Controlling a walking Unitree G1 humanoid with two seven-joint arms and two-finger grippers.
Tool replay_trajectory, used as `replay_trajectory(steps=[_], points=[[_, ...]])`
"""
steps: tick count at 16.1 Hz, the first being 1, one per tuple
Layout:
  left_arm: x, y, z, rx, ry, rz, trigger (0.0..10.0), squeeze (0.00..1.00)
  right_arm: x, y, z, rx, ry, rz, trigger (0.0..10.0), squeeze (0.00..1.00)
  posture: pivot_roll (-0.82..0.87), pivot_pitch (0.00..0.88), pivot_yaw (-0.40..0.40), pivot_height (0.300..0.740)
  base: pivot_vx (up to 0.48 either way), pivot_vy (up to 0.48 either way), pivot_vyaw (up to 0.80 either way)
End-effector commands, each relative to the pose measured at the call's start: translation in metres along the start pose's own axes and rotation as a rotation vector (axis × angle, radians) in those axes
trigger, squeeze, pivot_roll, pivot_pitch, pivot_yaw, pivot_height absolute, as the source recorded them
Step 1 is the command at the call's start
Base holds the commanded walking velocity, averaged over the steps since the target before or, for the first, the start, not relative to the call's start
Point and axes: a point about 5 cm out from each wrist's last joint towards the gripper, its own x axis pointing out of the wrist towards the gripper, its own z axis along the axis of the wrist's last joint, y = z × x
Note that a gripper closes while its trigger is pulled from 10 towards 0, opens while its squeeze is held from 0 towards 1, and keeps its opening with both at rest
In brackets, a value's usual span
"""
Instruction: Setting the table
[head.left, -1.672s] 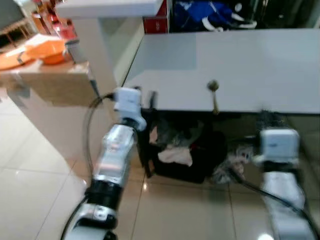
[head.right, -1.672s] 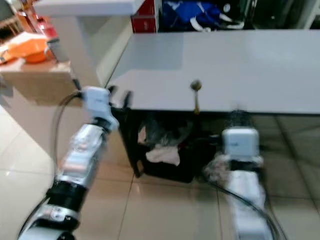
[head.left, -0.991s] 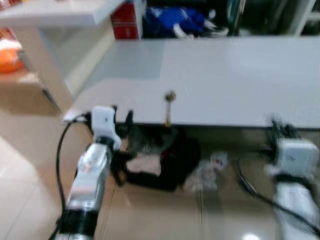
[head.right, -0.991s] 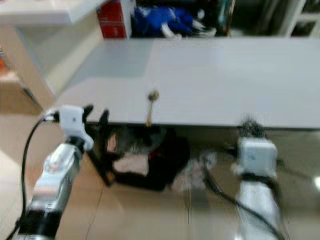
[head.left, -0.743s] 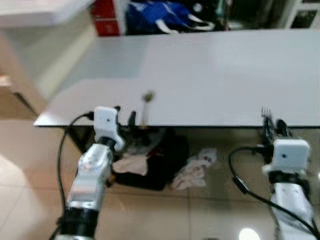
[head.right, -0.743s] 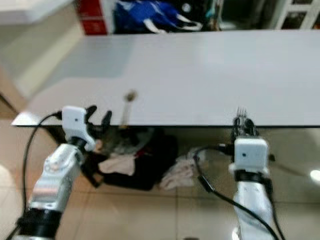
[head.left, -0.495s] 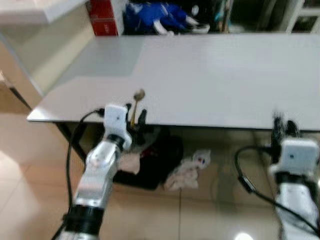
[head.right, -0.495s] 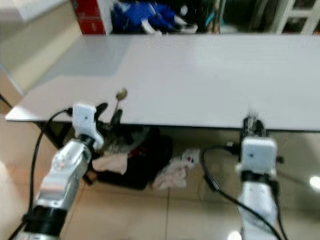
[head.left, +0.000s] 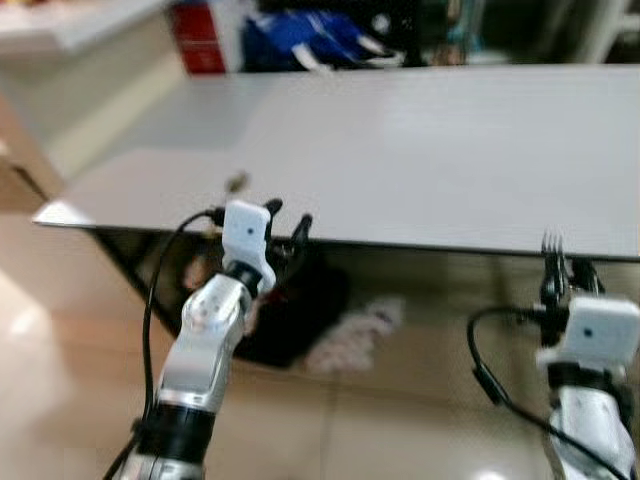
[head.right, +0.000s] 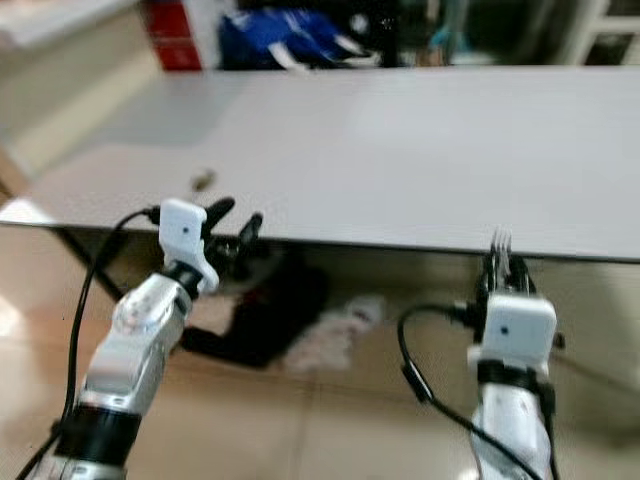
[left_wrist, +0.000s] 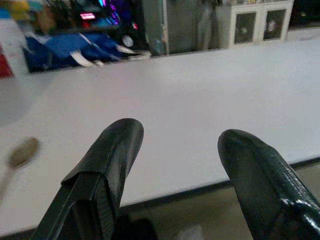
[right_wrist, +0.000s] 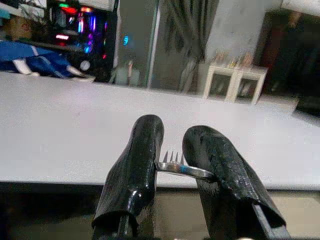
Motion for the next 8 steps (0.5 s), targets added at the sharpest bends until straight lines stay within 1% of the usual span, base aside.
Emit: replay_trajectory(steps=[1, 2, 3, 5, 6, 7, 8], points=[[0.003, 0.007, 0.003, 0.007, -0.009, 0.013, 10.0, 0.0, 0.002, 0.015, -0.005, 0.129, 0.068, 0.095, 0.0, 0.0, -0.09, 0.0, 0.14, 0.74, 0.0, -0.435, 0.0], [0.004, 0.011, 0.001, 0.008, 0.0, 0.017, 10.0, 0.0, 0.002, 0.028, -0.01, 0.217, 0.126, 0.218, 0.0, 0.0, -0.09, 0.0, 0.141, 0.74, 0.0, -0.431, 0.0], [0.005, 0.012, 0.001, 0.009, 0.003, 0.019, 10.0, 0.0, 0.004, 0.029, -0.011, 0.225, 0.133, 0.252, 0.0, 0.0, -0.09, 0.0, 0.14, 0.74, 0.0, -0.435, 0.0], [0.008, 0.011, 0.004, 0.011, -0.011, 0.022, 10.0, 0.0, 0.016, 0.019, -0.006, 0.189, 0.084, 0.218, 0.0, 0.0, -0.08, 0.0, 0.132, 0.74, 0.0, -0.429, 0.0], [0.008, 0.011, 0.005, 0.01, -0.019, 0.025, 10.0, 0.0, 0.021, 0.013, 0.002, 0.132, 0.027, 0.19, 0.0, 0.0, -0.08, 0.0, 0.13, 0.74, 0.0, -0.428, 0.0], [0.008, 0.011, 0.006, 0.011, -0.023, 0.027, 10.0, 0.0, 0.024, 0.008, 0.009, 0.106, -0.017, 0.163, 0.0, 0.0, -0.08, 0.0, 0.129, 0.74, 0.0, -0.424, 0.0], [0.008, 0.01, 0.005, 0.01, -0.024, 0.027, 10.0, 0.0, 0.027, 0.004, 0.018, 0.056, -0.069, 0.13, 0.0, 0.0, -0.08, 0.0, 0.127, 0.74, 0.0, -0.42, 0.0]])
